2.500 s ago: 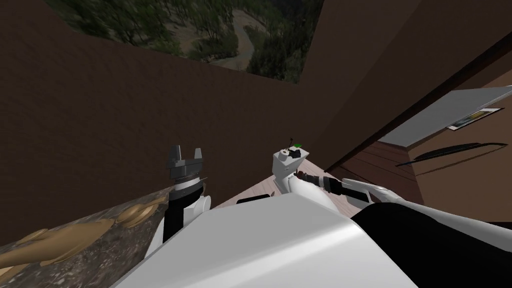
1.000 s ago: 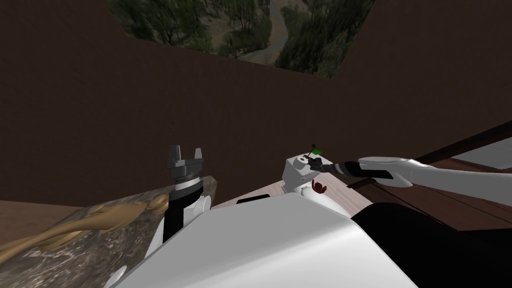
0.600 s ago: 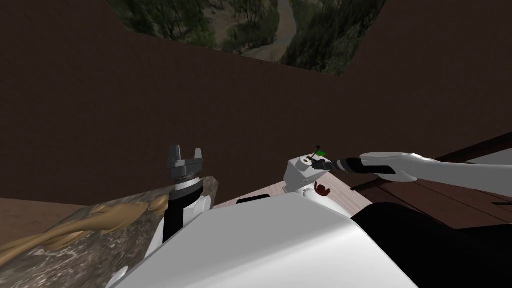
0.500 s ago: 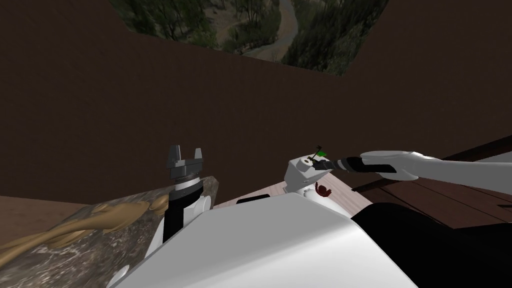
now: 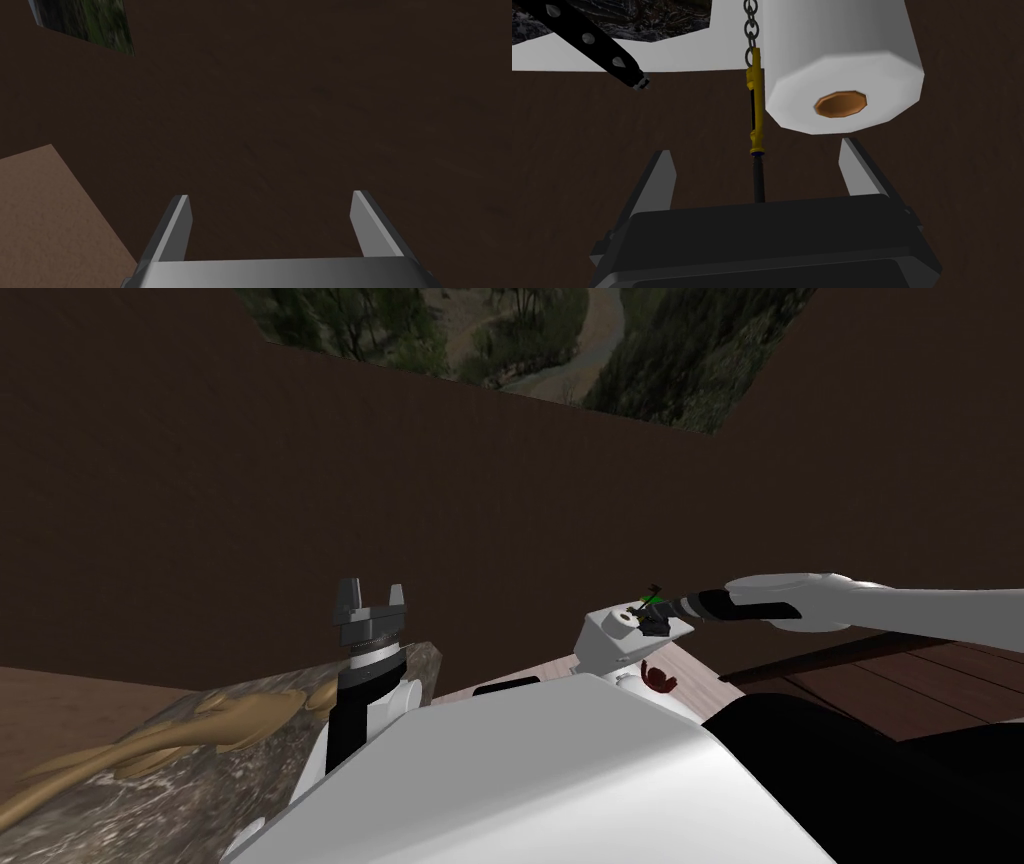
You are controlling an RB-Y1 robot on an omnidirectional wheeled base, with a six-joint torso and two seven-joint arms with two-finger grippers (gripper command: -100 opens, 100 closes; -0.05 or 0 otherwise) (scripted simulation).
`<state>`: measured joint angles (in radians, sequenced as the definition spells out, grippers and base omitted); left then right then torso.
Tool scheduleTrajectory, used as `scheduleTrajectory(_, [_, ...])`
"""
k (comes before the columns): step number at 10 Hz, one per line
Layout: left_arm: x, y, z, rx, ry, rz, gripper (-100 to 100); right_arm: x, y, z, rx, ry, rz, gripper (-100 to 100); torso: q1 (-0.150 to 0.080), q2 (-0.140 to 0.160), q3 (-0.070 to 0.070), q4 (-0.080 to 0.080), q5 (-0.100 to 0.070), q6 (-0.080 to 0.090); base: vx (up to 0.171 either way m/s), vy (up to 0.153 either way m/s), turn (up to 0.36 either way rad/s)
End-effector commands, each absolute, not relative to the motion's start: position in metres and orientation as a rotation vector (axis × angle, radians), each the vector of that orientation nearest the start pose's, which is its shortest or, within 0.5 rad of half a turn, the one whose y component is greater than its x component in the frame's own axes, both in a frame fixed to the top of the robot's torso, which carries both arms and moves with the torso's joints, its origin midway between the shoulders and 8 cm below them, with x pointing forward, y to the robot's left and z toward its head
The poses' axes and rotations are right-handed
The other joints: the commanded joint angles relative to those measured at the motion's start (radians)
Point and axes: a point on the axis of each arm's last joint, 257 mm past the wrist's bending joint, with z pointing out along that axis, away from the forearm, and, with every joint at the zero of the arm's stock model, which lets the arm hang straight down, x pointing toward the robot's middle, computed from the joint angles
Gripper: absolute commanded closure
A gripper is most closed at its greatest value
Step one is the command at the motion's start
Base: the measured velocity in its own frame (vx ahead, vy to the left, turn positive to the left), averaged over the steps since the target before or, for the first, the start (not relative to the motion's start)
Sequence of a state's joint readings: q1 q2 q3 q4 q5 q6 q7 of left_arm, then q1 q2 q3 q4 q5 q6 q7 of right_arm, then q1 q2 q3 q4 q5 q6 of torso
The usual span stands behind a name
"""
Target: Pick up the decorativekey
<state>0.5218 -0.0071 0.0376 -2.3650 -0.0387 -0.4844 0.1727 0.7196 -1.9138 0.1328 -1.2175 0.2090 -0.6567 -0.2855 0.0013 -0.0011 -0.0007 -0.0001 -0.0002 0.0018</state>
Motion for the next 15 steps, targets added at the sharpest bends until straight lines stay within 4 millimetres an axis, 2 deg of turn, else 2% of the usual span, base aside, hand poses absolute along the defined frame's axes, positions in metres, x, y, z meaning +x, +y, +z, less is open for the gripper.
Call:
scheduleTrajectory(1, [0.326, 0.286, 0.052, -0.654, 0.551, -1.404, 0, 0.306, -0.658, -0.189, -0.133, 2.579, -0.041, -100, 0.0, 0.0, 0.0, 0.0, 0.0, 0.0, 0.0, 0.0, 0.0])
scheduleTrajectory(2, [0.326, 0.286, 0.052, -0.654, 0.551, -1.404, 0, 0.307, -0.658, -0.189, -0.136, 2.578, -0.043, 0, -0.001, 0.001, 0.001, 0.0, 0.0, 0.0, 0.0, 0.0, 0.0])
scheduleTrajectory(3, [0.326, 0.286, 0.052, -0.654, 0.551, -1.404, 0, 0.296, -0.663, -0.199, -0.118, 2.579, -0.048, -100, -0.001, 0.002, 0.001, 0.001, 0.0, 0.0, 0.038, 0.005, 0.08])
scheduleTrajectory(5, [0.326, 0.286, 0.052, -0.654, 0.551, -1.404, 0, 0.287, -0.667, -0.207, -0.135, 2.595, -0.065, -100, -0.001, -0.002, -0.001, -0.001, -0.001, -0.001, 0.054, 0.005, 0.075])
scheduleTrajectory(7, [0.326, 0.286, 0.052, -0.654, 0.551, -1.404, 0, 0.289, -0.666, -0.207, -0.119, 2.588, -0.057, -100, -0.003, -0.002, -0.002, -0.001, -0.002, -0.002, 0.012, -0.003, -0.001])
scheduleTrajectory(8, [0.326, 0.286, 0.052, -0.654, 0.551, -1.404, 0, 0.289, -0.666, -0.207, -0.121, 2.587, -0.057, 100, -0.003, -0.001, -0.001, -0.001, -0.002, -0.002, 0.0, 0.0, 0.0])
scheduleTrajectory(12, [0.326, 0.286, 0.052, -0.654, 0.551, -1.404, 0, 0.289, -0.666, -0.206, -0.121, 2.587, -0.057, 100, -0.003, -0.001, -0.001, -0.001, -0.002, -0.001, 0.0, 0.0, 0.0])
scheduleTrajectory(13, [0.326, 0.286, 0.052, -0.654, 0.551, -1.404, 0, 0.289, -0.666, -0.206, -0.121, 2.587, -0.057, 0, -0.003, -0.001, -0.001, -0.001, -0.002, -0.001, 0.0, 0.0, 0.0])
scheduleTrajectory(14, [0.326, 0.286, 0.052, -0.654, 0.551, -1.404, 0, 0.296, -0.663, -0.199, -0.118, 2.579, -0.048, 100, -0.003, -0.001, -0.001, -0.001, -0.002, -0.001, -0.028, -0.002, -0.055])
scheduleTrajectory(15, [0.326, 0.286, 0.052, -0.654, 0.551, -1.404, 0, 0.303, -0.66, -0.193, -0.129, 2.579, -0.045, 100, -0.003, 0.001, 0.0, 0.0, -0.002, -0.001, -0.05, 0.003, -0.102])
